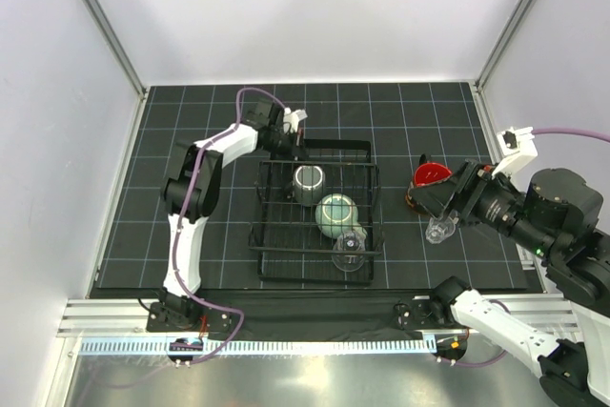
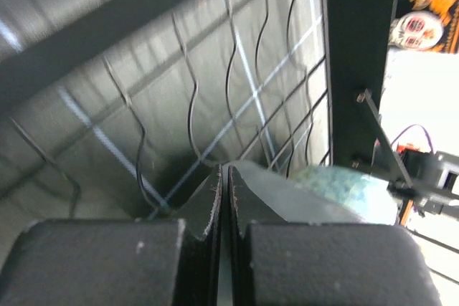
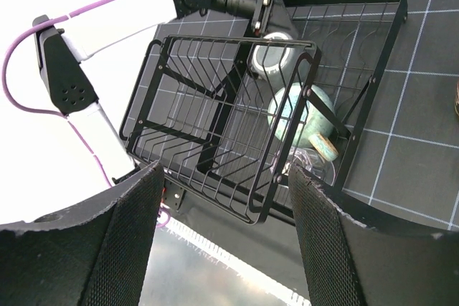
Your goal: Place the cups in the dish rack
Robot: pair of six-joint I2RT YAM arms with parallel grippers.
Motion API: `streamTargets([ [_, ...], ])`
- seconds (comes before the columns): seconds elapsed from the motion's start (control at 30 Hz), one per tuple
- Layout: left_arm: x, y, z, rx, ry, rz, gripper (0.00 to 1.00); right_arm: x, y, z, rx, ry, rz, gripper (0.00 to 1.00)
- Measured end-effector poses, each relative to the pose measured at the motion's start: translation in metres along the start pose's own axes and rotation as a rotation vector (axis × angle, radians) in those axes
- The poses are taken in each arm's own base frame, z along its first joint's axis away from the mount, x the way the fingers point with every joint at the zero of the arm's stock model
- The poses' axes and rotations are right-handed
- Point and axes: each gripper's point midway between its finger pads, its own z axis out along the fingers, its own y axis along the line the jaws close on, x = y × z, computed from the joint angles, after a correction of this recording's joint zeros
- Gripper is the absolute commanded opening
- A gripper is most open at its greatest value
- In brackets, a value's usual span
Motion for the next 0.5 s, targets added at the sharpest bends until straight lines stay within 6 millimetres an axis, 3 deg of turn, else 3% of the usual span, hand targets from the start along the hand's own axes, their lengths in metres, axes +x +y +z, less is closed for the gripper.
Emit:
streamTargets([
  [0.13,0.021,0.000,-0.005,-0.005,0.043,-0.001,0.00,0.000,0.000,-0.001,-0.003,-0.004,0.001,0.71],
  [0.5,0.053,-0.014,-0.037,-0.034,0.098,0.067,0.00,0.000,0.000,0.001,-0.004,-0.005,0.001,0.71],
])
